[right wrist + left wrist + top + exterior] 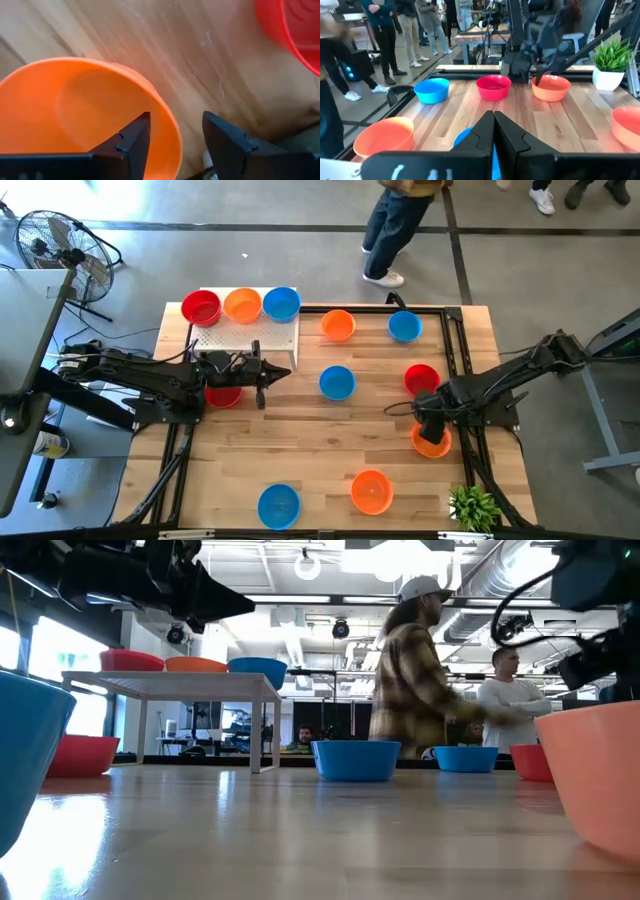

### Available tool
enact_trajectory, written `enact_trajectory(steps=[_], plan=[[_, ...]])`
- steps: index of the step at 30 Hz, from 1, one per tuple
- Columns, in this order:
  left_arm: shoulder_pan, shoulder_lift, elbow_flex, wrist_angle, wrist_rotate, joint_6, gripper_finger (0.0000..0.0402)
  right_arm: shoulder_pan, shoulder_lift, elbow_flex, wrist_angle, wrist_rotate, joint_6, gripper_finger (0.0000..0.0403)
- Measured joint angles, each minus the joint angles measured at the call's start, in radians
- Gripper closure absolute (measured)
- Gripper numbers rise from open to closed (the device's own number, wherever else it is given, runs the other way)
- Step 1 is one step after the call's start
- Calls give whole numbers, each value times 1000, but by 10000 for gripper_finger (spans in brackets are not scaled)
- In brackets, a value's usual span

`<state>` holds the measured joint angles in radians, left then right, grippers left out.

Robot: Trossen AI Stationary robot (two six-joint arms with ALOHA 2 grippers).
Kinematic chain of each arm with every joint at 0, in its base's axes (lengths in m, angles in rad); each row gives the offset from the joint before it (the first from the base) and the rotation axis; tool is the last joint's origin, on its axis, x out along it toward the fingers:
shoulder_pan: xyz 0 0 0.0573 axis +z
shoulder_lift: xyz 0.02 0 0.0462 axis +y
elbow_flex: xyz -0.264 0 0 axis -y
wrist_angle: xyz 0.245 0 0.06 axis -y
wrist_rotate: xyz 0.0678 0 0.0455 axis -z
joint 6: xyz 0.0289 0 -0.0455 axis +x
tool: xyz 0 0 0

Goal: Pick & Place Mini bowls
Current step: Stack the orange bowl on top of the other orange bowl on the shelf

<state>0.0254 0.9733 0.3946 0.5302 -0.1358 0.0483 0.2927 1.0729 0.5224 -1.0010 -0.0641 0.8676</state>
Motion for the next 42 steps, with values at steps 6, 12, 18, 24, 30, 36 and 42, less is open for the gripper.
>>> enact_trajectory(steps=[6, 12, 18, 24, 30, 36, 42], plan=[[0, 0, 0, 1, 25, 0, 399, -53, 0, -78, 90, -93, -12, 301], [0, 0, 0, 0, 25, 0, 399, -57, -1, -47, 141, -102, -9, 394], [0, 0, 0, 0, 25, 1, 399, -57, -1, 89, 155, -58, 69, 399], [0, 0, 0, -1, 25, 1, 399, -58, 43, 271, 228, 89, 149, 400], [0, 0, 0, -2, 43, 3, 399, -78, 272, 426, 297, 149, 153, 401], [0, 0, 0, -3, 43, 3, 399, -129, 519, 556, 429, 147, 62, 402], [0, 0, 1, -24, 43, 3, 399, -173, 678, 629, 503, 126, -9, 402]])
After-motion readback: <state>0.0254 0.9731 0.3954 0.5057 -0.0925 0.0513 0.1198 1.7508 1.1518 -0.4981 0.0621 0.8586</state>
